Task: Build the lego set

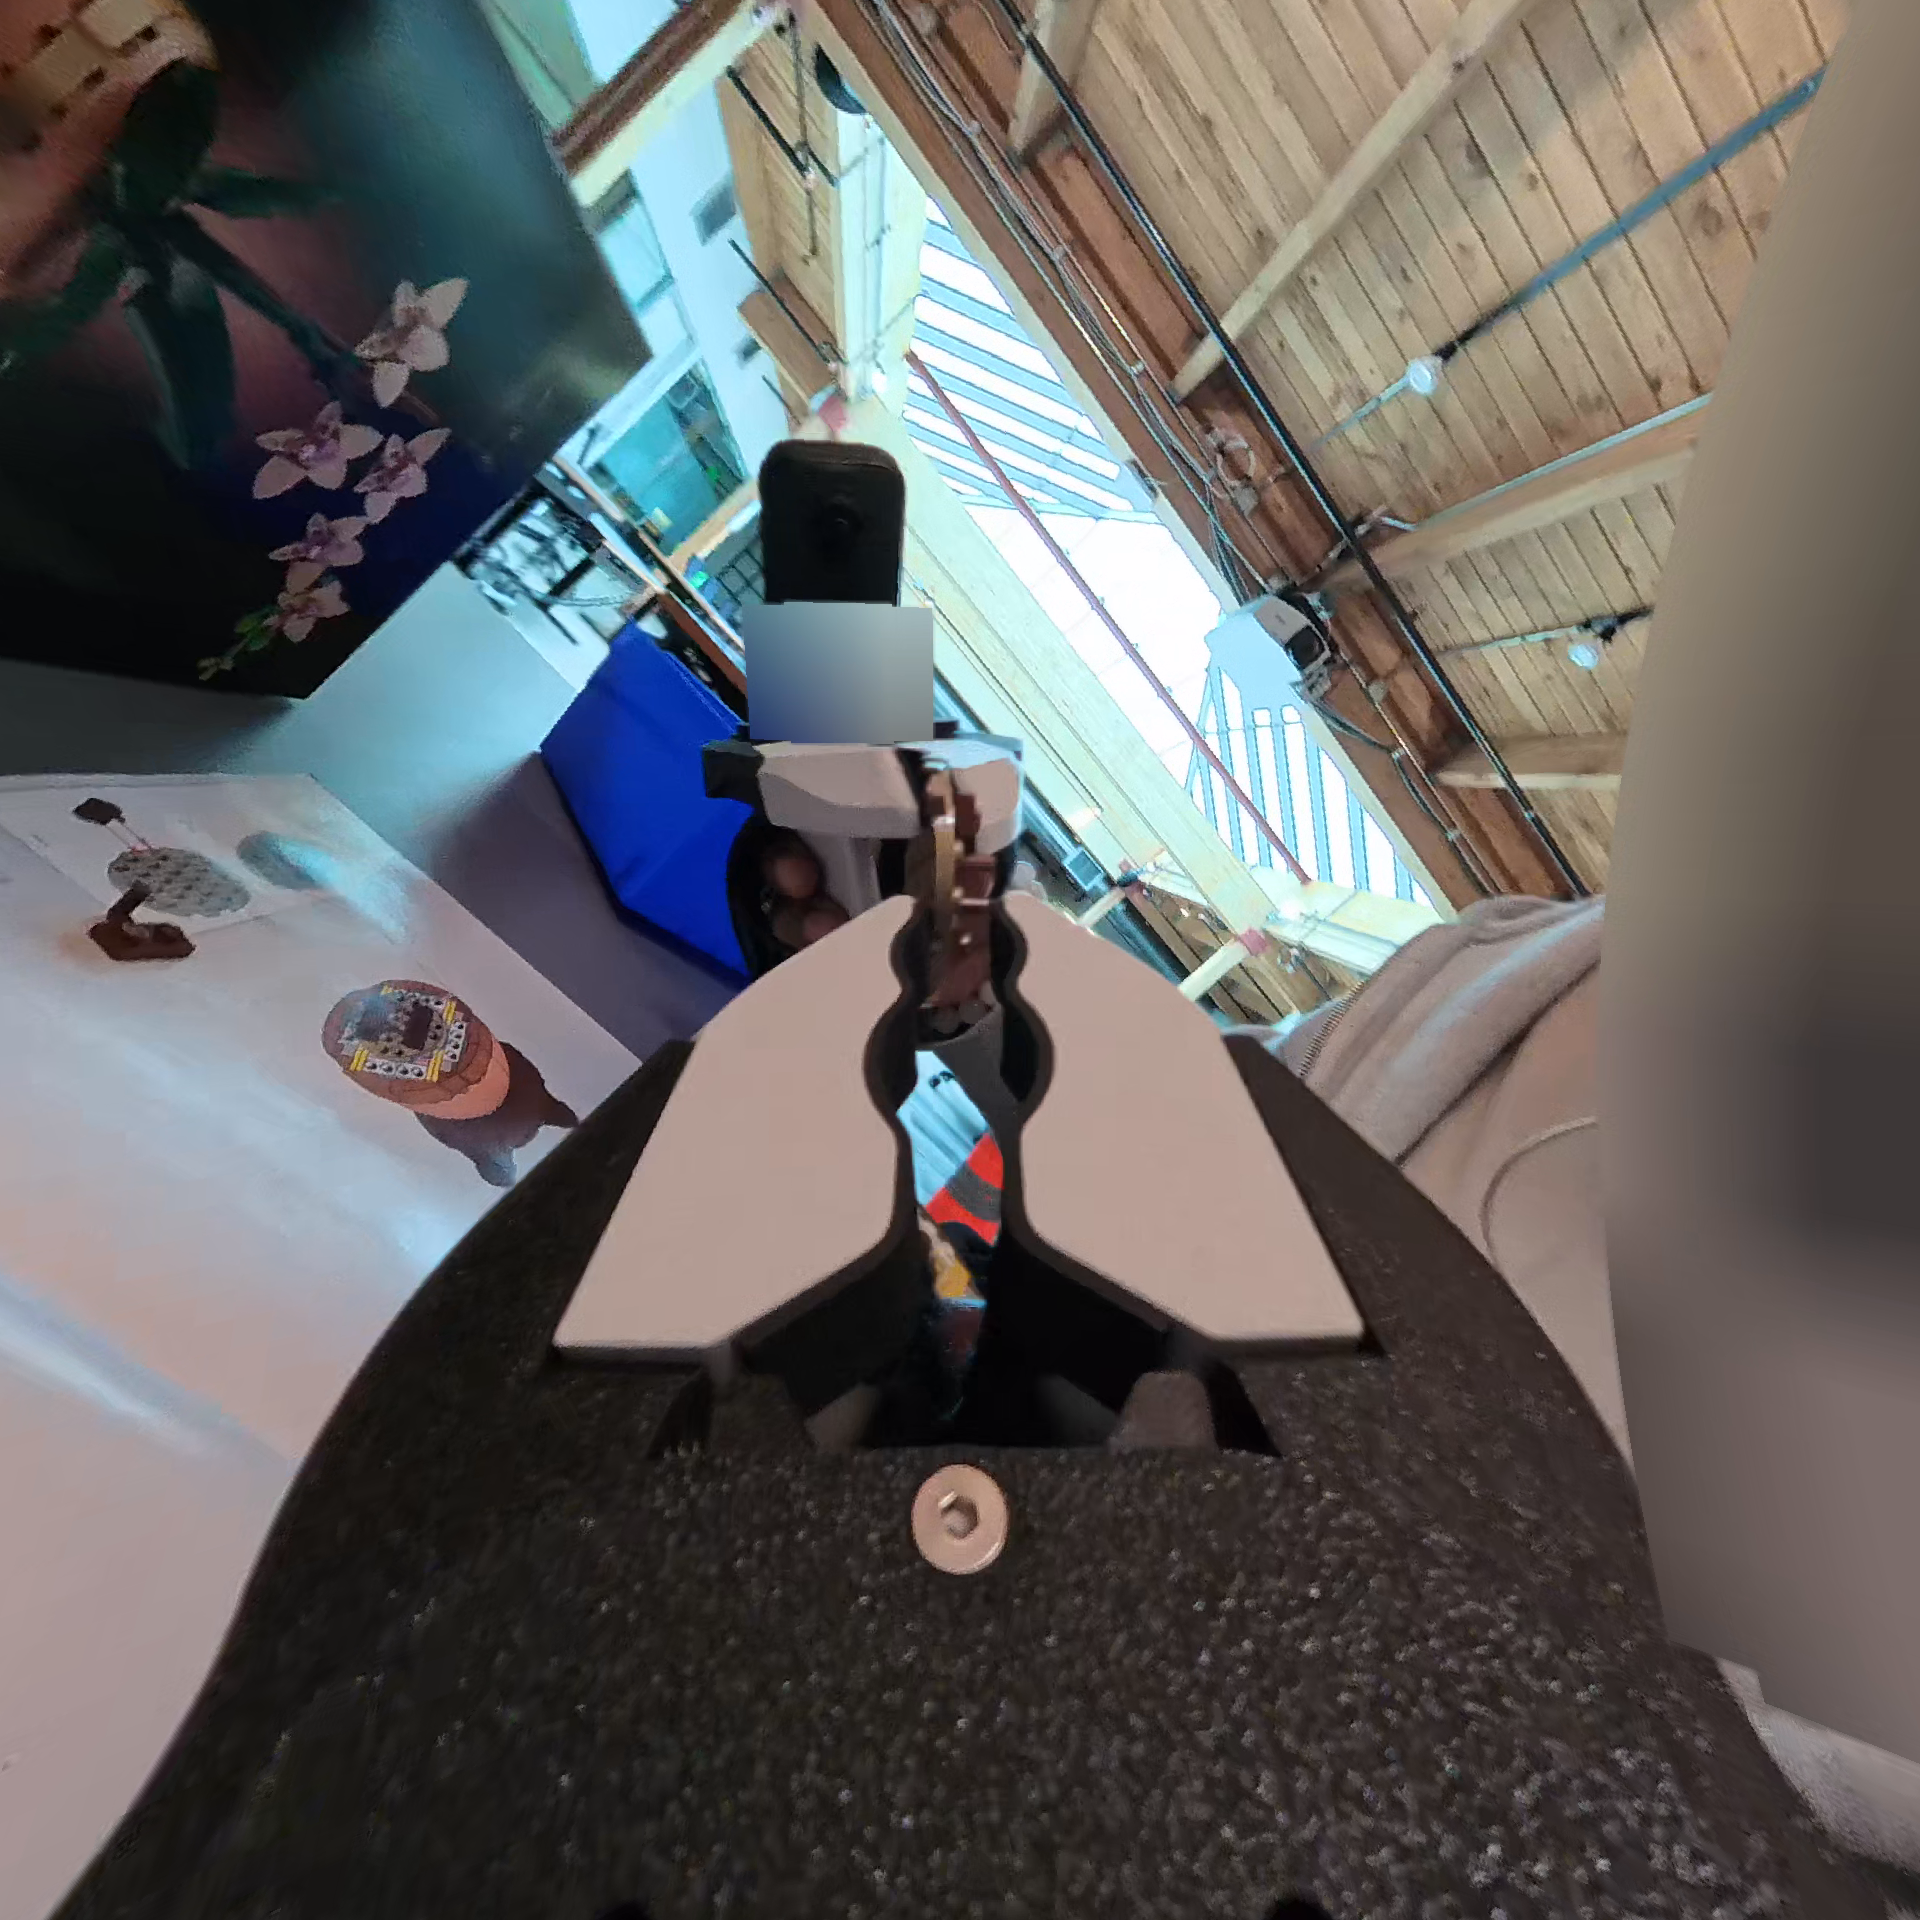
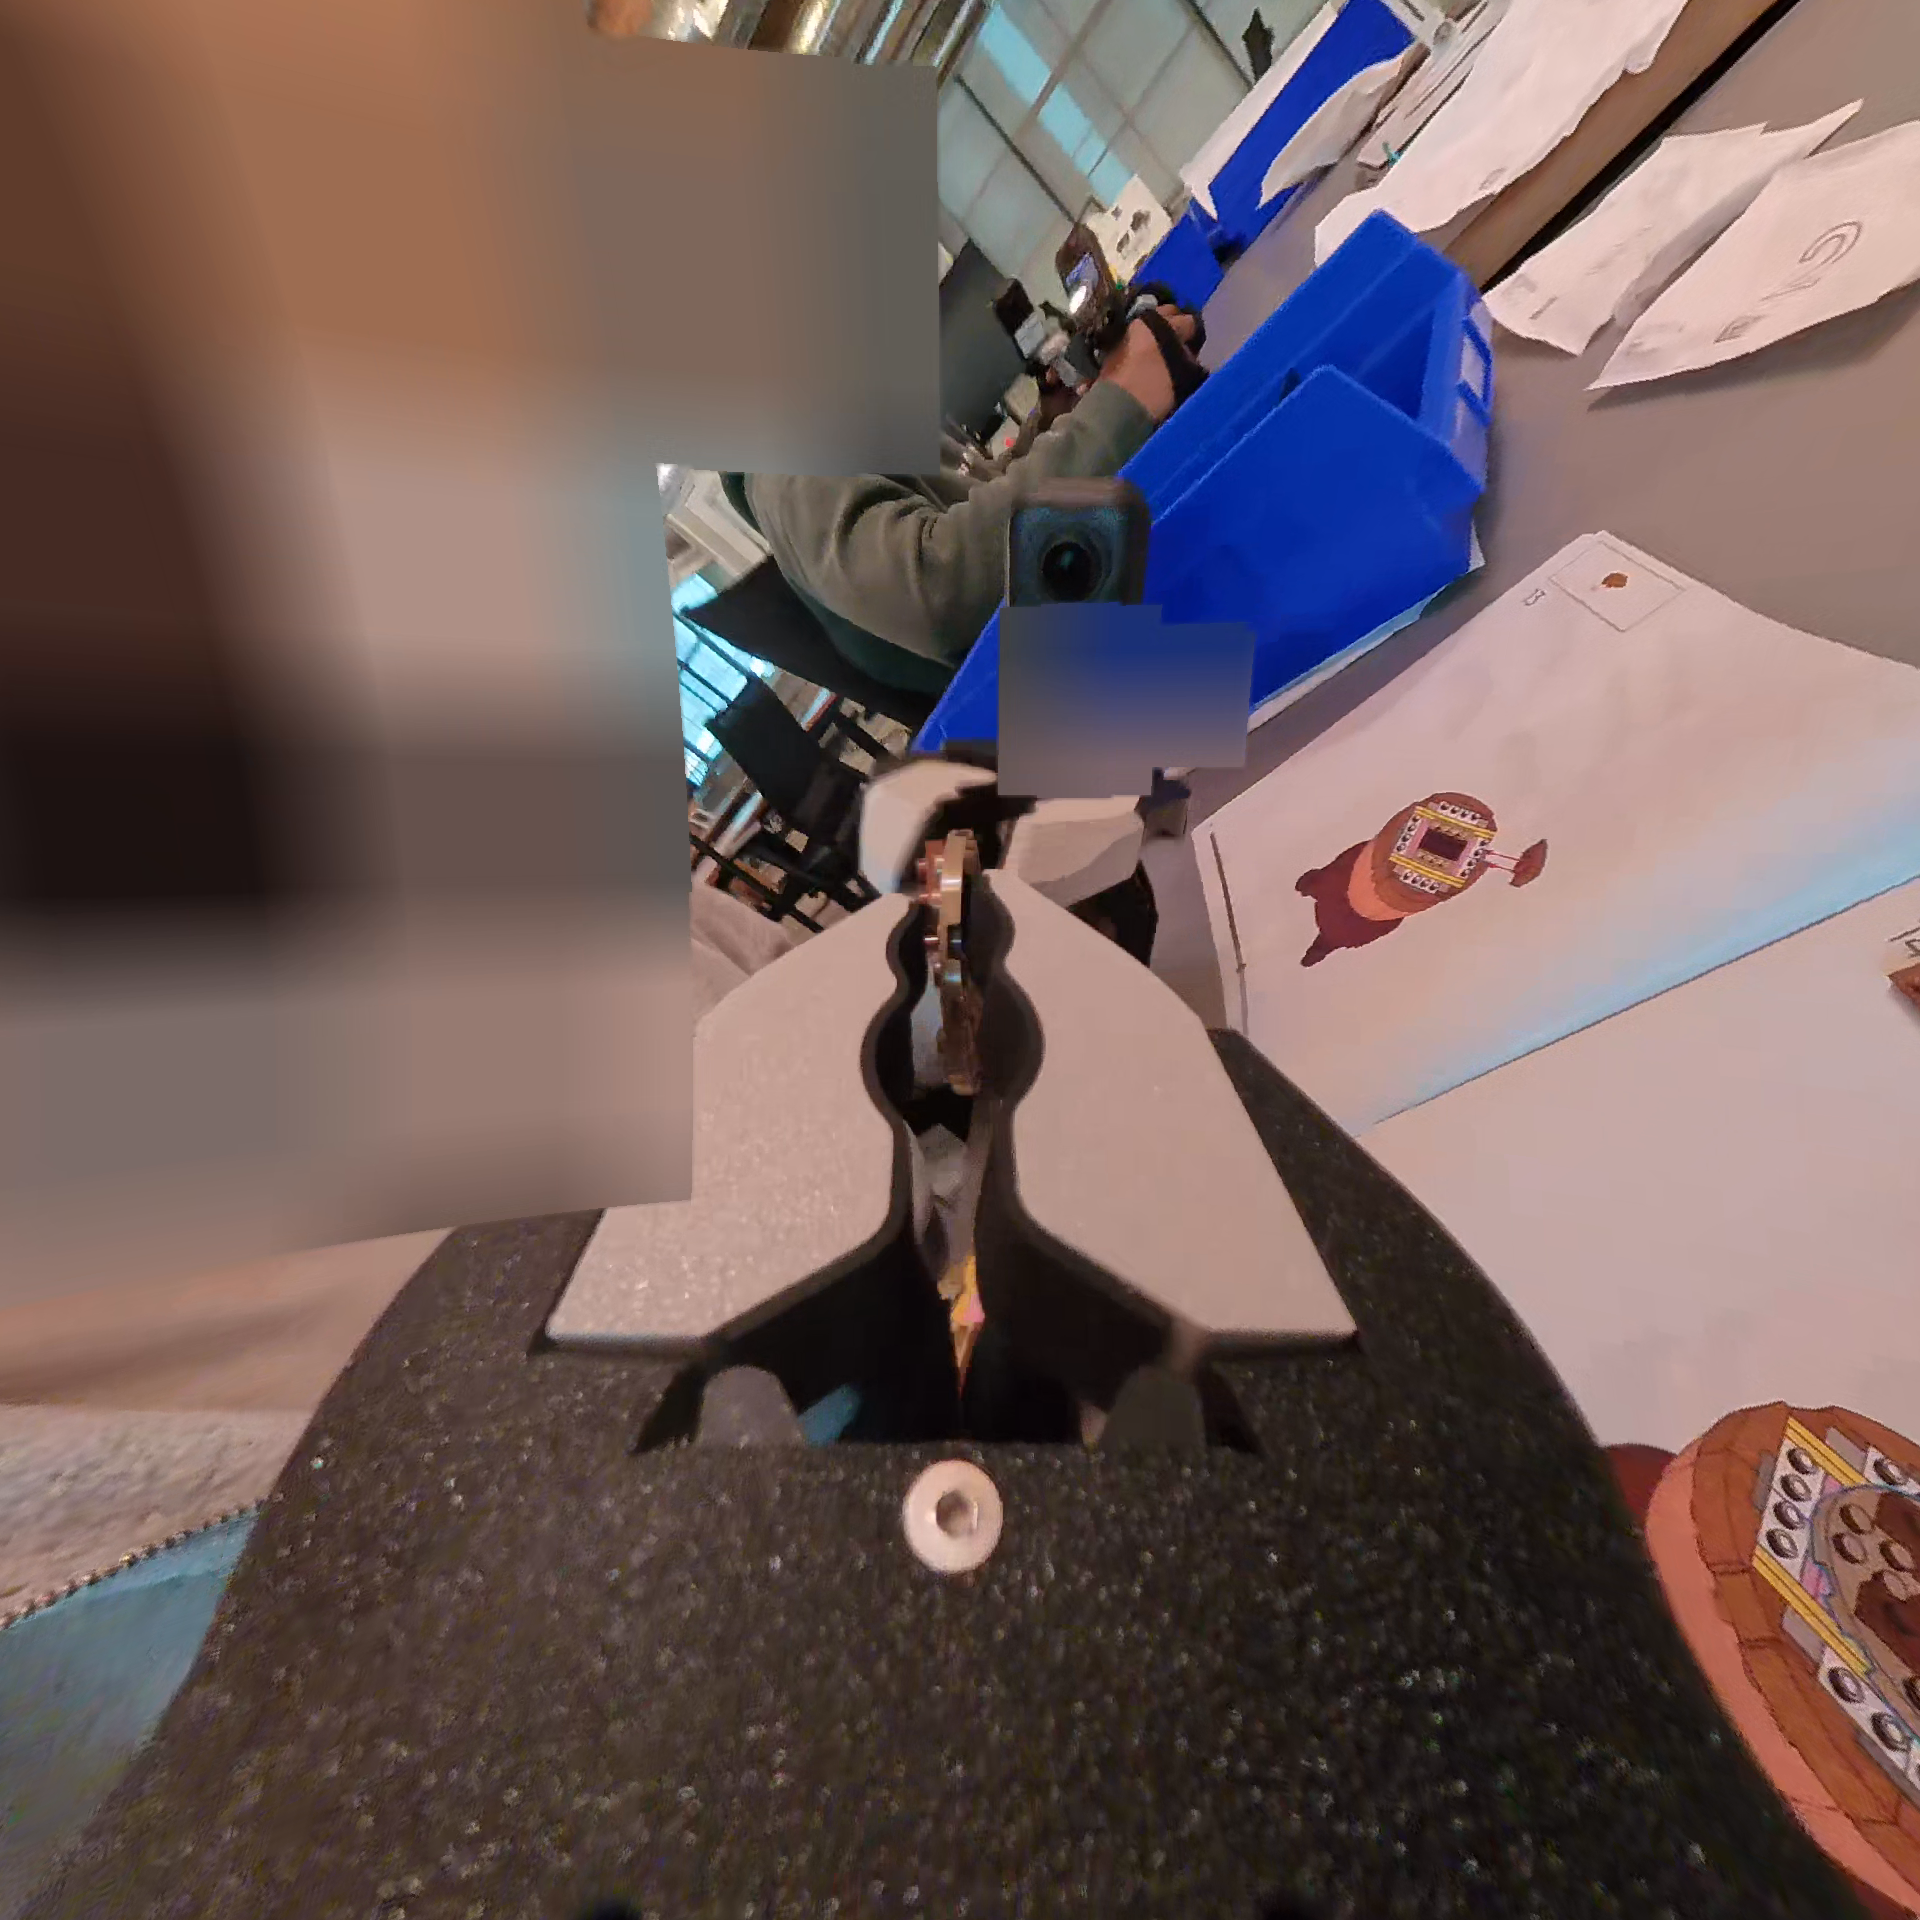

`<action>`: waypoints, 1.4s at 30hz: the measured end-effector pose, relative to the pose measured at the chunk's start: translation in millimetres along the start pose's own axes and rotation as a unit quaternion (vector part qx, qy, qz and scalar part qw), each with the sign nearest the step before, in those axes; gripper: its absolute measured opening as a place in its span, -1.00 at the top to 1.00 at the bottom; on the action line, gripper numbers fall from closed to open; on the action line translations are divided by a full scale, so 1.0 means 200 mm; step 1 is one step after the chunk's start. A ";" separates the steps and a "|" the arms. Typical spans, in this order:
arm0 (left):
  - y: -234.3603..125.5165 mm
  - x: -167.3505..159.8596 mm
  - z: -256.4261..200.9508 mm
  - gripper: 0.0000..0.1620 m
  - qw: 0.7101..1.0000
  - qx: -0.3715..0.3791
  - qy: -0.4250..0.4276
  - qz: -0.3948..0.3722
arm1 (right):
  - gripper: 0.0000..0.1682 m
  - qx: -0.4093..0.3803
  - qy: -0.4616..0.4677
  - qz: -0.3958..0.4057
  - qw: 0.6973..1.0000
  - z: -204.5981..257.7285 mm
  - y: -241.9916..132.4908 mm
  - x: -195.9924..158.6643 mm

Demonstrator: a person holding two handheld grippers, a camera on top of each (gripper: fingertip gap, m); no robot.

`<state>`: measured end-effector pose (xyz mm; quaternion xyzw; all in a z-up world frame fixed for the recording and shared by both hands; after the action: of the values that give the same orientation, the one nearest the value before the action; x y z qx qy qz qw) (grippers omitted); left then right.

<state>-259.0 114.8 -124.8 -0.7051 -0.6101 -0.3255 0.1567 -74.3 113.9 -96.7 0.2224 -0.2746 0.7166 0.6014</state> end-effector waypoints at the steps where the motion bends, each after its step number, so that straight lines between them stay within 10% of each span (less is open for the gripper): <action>1: -0.01 0.02 -0.01 0.77 1.000 -0.008 0.003 0.005 | 0.93 -0.005 -0.007 0.009 1.000 0.00 0.00 0.00; 8: 0.02 0.07 -0.07 0.76 0.984 0.061 0.116 0.121 | 0.93 -0.019 -0.026 0.057 0.998 0.04 0.02 0.01; 42: 0.04 0.00 -0.17 0.95 0.963 0.087 0.235 0.101 | 0.93 -0.081 -0.161 0.130 0.975 0.19 0.06 0.02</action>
<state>-260.6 93.0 -97.9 -0.6502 -0.5080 -0.4103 0.3884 -87.9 91.3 -67.3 0.2481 -0.4515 0.7190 0.4665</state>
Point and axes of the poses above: each gripper's, where its closed fingertips meet, y out along the fingers, x out of its top, z = x × y across the jaws, the point moved 9 cm from there along -y, back along the fingers, and after that the axes turned 13 degrees about z, right-handed, at the moved point
